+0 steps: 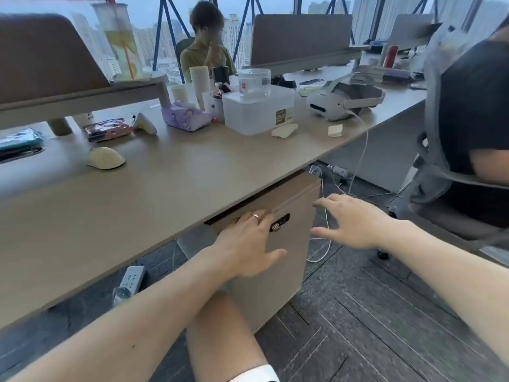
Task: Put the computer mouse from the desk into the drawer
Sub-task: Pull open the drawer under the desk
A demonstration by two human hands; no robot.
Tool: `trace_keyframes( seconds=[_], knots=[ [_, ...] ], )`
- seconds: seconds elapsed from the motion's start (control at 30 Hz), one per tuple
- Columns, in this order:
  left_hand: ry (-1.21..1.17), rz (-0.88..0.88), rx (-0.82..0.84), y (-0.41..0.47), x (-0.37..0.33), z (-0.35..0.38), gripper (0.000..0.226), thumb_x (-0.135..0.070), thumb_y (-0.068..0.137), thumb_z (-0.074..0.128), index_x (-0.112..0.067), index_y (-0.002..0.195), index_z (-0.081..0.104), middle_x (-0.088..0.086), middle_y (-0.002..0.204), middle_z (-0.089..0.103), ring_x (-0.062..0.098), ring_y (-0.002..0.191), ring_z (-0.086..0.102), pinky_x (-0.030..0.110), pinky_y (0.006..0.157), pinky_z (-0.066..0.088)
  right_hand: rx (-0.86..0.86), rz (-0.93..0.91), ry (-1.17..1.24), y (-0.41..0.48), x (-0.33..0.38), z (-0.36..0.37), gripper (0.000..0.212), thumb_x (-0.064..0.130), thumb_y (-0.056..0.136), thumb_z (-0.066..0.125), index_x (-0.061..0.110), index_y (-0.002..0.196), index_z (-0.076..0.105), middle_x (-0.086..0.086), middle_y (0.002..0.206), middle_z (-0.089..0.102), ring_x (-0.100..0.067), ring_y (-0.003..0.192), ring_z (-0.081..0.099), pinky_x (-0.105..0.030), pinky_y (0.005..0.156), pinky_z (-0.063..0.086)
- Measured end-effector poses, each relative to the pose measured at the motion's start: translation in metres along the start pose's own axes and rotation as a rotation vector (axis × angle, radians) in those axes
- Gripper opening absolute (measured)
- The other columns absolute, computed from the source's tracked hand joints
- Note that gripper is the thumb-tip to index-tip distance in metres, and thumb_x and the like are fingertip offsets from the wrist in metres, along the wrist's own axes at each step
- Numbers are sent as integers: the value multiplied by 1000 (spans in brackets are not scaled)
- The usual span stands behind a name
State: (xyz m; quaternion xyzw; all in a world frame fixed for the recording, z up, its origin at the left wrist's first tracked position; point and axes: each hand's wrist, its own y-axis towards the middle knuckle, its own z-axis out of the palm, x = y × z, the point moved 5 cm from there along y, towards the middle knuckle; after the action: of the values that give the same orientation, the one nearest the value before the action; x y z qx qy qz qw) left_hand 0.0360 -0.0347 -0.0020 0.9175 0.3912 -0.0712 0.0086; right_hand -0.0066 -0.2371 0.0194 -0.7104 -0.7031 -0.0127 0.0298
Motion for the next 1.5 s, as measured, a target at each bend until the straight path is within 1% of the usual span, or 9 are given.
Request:
trace_keyframes(
  seconds=[0.33,0.47,0.6,0.8,0.97,1.07,1.17,1.33,1.5],
  knots=[
    [138,-222,-150,0,40,21,66,-52,95,44,-13,147,38,8,152,39,28,133,34,42,106,35,121,254,508,59,22,77,23,45,89,62,24,98,66,-6,96,72,-28,90,70,-39,81,58],
    [137,-215,-202,1,43,22,60,-47,96,43,-16,148,40,5,152,41,26,134,36,40,106,34,135,379,783,83,27,107,34,38,92,62,9,107,69,-14,100,75,-34,95,70,-41,87,57],
    [165,-214,-232,-1,45,22,53,-41,97,44,-18,145,44,3,147,46,25,129,42,41,101,40,187,557,1136,96,42,126,18,22,101,55,5,95,56,-11,72,61,-21,56,57,-27,50,50],
    [191,-219,-257,2,46,25,45,-25,94,48,-17,138,53,3,136,55,26,118,49,41,89,44,179,627,1400,90,42,132,24,16,101,55,9,78,55,-9,67,59,-18,50,56,-23,42,50],
    [222,-227,-239,1,43,21,48,-18,89,48,-20,137,49,0,135,52,23,118,47,36,90,41,118,660,1441,89,42,136,21,14,102,51,10,82,53,-8,63,55,-17,50,50,-24,44,43],
    [195,-220,-234,2,43,17,48,-12,84,50,-20,132,48,0,136,49,23,120,46,35,90,43,78,684,1522,78,40,137,5,10,102,49,6,103,51,-8,63,52,-16,45,46,-21,39,39],
    [184,-238,-213,4,44,17,42,-13,86,53,-19,127,52,2,133,51,24,118,48,35,86,44,44,652,1519,52,26,144,21,10,100,52,5,120,51,-8,64,59,-17,51,51,-24,44,41],
    [212,-229,-180,4,42,18,45,-26,90,55,-17,134,51,6,135,51,25,119,47,37,89,46,48,611,1467,8,10,142,21,15,101,52,7,84,61,-7,63,62,-18,56,55,-28,54,43],
    [300,-262,-171,0,36,23,50,-30,95,44,-15,143,43,10,143,49,28,124,44,39,91,43,31,604,1441,-24,1,140,23,17,100,51,7,82,61,-6,63,63,-21,59,57,-34,62,44]
  ],
)
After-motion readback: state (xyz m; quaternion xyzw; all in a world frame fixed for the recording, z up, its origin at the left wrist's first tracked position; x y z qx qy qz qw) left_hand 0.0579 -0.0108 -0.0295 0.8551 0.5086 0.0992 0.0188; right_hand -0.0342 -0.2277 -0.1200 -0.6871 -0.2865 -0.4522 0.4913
